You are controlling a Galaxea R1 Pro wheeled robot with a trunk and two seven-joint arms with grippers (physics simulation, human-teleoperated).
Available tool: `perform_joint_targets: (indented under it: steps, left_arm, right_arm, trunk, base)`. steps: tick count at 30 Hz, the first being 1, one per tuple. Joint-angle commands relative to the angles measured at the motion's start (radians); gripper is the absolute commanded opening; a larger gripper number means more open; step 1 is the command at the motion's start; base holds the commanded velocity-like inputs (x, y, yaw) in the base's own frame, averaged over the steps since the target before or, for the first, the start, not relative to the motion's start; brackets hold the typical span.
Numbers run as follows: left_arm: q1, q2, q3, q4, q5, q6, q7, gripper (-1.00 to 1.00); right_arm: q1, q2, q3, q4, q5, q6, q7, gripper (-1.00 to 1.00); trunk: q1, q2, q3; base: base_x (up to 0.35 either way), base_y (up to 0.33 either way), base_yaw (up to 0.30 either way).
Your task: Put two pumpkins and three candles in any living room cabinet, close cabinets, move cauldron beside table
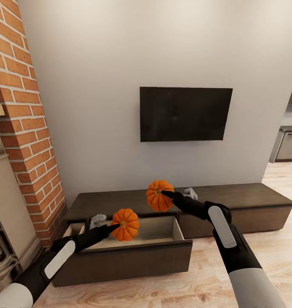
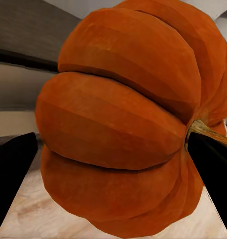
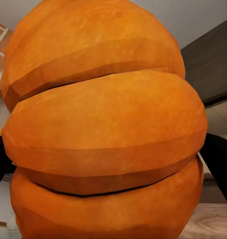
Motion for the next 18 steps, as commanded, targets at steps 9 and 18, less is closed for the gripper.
perform_joint_targets:
  steps: [9, 18]
  left_arm:
    - [-0.003, 0.015, 0.164, 0.008, -0.001, 0.121, 0.016, -1.00]
    - [-0.003, 0.012, 0.173, 0.017, 0.000, 0.123, 0.069, -1.00]
  right_arm:
    - [-0.001, 0.001, 0.029, 0.016, 0.001, 0.001, 0.000, -1.00]
    - [-0.001, 0.002, 0.048, 0.092, 0.006, -0.012, 0.005, -1.00]
  trunk:
    - [0.000, -0.001, -0.001]
    - [0.000, -0.001, -0.001]
  base:
    - [0.000, 0.000, 0.000]
    - [0.000, 0.000, 0.000]
